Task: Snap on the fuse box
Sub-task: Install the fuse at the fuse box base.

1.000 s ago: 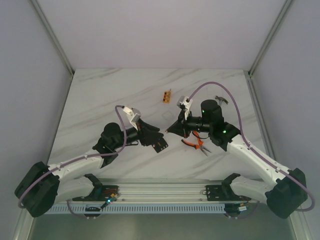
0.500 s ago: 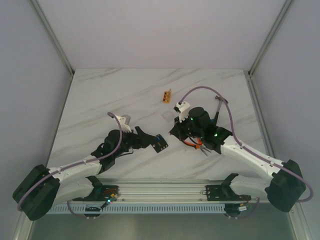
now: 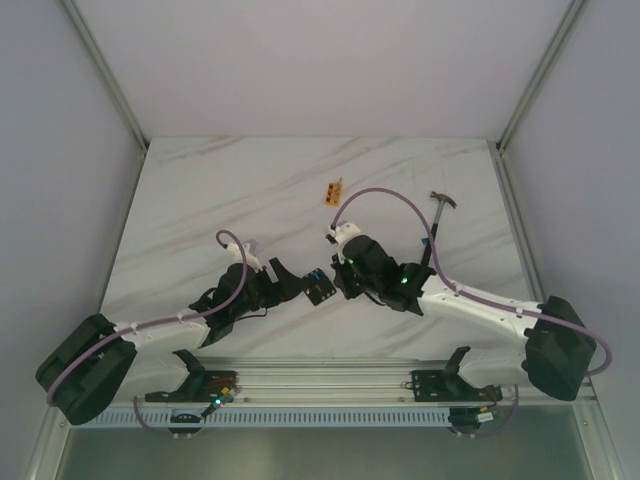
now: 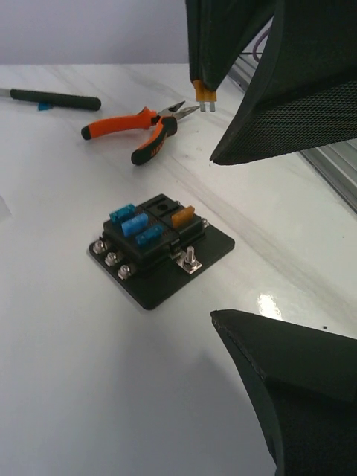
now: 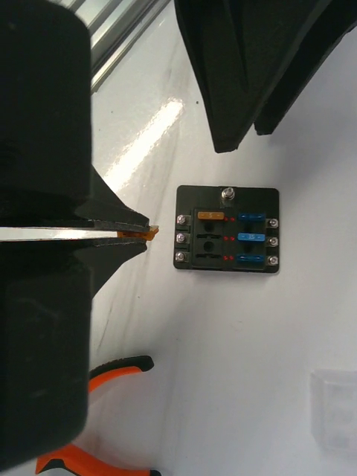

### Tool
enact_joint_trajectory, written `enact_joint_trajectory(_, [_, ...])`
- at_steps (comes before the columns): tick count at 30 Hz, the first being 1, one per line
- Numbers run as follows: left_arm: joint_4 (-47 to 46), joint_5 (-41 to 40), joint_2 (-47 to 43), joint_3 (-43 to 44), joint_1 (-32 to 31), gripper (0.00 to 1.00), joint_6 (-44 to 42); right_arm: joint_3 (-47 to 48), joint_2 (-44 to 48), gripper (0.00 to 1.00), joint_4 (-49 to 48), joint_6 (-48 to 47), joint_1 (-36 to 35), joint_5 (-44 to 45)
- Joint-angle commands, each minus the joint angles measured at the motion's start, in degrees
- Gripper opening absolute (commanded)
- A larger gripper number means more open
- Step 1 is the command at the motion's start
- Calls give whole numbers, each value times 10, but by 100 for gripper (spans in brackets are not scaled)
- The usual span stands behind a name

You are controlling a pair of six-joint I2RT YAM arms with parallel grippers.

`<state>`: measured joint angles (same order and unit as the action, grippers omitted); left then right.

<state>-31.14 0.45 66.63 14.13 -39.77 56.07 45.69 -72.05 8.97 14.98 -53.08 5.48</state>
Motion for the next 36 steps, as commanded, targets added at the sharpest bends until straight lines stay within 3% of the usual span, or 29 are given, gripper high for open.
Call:
enact_joint_trajectory(1, [18,-19,16,2,-4,86,36,26,-16,0,10,22,-20,62])
enact_joint_trajectory(17, [-16,-22,82,25,-30,67,64,63,-100,0,47,50,-65,139])
enact_joint_trajectory(26, [-26,-29,123,46,-30,54,70,78,-150,0,5,5,-65,115])
enact_joint_trajectory(36, [-20,-27,161,57,-30,45,74,105,-199,0,-10,-20,-64,145])
